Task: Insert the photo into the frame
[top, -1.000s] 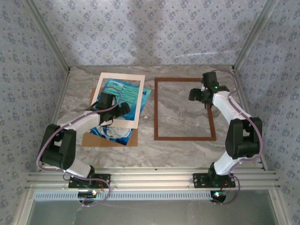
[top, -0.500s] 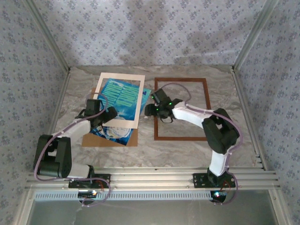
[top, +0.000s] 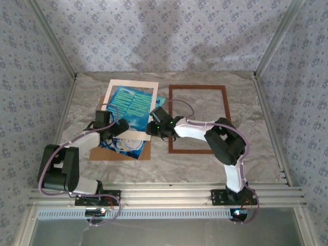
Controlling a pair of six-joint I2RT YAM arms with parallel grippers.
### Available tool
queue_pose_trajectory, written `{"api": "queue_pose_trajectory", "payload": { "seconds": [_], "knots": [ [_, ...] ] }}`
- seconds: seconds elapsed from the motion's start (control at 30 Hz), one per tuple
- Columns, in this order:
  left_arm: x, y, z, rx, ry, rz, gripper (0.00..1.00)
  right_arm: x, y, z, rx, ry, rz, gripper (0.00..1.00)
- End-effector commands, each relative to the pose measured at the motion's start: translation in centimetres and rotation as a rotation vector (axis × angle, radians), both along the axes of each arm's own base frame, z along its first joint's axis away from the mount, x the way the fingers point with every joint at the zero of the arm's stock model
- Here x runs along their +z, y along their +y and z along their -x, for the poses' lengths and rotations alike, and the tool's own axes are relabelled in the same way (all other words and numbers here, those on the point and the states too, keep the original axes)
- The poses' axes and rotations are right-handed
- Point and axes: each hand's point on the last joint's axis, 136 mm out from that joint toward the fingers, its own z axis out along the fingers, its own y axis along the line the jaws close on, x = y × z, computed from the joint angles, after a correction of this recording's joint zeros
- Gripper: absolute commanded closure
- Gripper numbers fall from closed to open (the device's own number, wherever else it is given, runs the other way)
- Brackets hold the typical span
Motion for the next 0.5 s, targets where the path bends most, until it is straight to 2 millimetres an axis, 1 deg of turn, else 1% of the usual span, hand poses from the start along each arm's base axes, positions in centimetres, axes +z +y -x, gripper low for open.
{"api": "queue_pose_trajectory", "payload": {
  "seconds": [0.0, 0.2, 0.37, 0.47],
  "knots": [
    [-0.6, -0.4, 0.3, -0.011, 0.012, 0.029, 0.01, -0.3, 1.0, -1.0, -0.027, 0.004, -0.029, 0.58],
    [-1.2, -0.6, 1.2, -0.008, 0.030, 0.050, 0.01, -1.3, 1.4, -1.3, -0.028, 0.015, -0.039, 0.59],
    [-1.5, -0.8, 1.7, -0.010, 0.040, 0.062, 0.02, -1.2, 2.5, -1.3, -0.002, 0.016, -0.084, 0.61],
    [-1.7, -1.0, 1.9, -0.013, 0.046, 0.069, 0.01, -0.9, 2.8, -1.4, 0.003, 0.009, -0.093, 0.62]
  ]
}}
